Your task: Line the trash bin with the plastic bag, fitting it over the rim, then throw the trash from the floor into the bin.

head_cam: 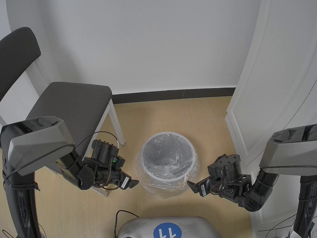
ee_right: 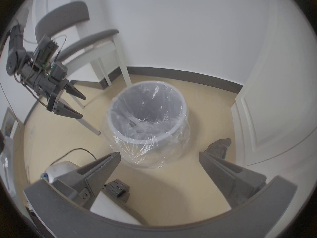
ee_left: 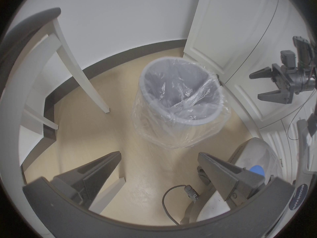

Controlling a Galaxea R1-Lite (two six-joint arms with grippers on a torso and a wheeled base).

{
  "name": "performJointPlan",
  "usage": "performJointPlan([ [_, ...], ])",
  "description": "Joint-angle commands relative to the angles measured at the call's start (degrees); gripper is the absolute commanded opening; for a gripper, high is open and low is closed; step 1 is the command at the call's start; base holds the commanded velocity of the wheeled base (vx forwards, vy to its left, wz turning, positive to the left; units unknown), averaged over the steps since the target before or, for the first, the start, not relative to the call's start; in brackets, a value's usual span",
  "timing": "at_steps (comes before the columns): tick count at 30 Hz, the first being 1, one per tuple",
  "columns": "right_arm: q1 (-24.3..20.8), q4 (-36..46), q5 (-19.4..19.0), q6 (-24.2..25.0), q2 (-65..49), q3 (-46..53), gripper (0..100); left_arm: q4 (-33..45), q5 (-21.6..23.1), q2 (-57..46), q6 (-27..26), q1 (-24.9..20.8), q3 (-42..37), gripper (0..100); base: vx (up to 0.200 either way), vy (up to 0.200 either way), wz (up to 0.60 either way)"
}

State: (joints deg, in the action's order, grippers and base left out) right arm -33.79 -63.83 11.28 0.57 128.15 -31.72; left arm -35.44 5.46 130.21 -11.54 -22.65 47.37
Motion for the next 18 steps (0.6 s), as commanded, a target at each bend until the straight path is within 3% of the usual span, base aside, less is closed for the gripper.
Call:
performJointPlan([
  [1, 1.80, -2.70, -1.96, 1.54, -2.64, 4.39, 100, -1.48, 1.04, -5.32, -0.85, 0.50, -3.25, 100, 0.000, 0.000, 0.00],
  [6, 6.72, -3.58, -2.58, 1.71, -2.38, 2.72, 100, -4.64, 1.13, -8.48, -0.58, 0.77, -4.48, 100, 0.000, 0.000, 0.00],
  [11, 10.68, -3.49, -6.79, 4.70, -1.41, 2.28, 100, -6.57, 1.04, -11.91, -1.11, 0.85, -6.77, 100, 0.000, 0.000, 0.00],
  [18, 20.08, 1.08, -8.20, 5.49, 5.45, -7.30, 100, -12.90, 0.87, -20.17, -0.67, 0.33, -10.37, 100, 0.000, 0.000, 0.00],
])
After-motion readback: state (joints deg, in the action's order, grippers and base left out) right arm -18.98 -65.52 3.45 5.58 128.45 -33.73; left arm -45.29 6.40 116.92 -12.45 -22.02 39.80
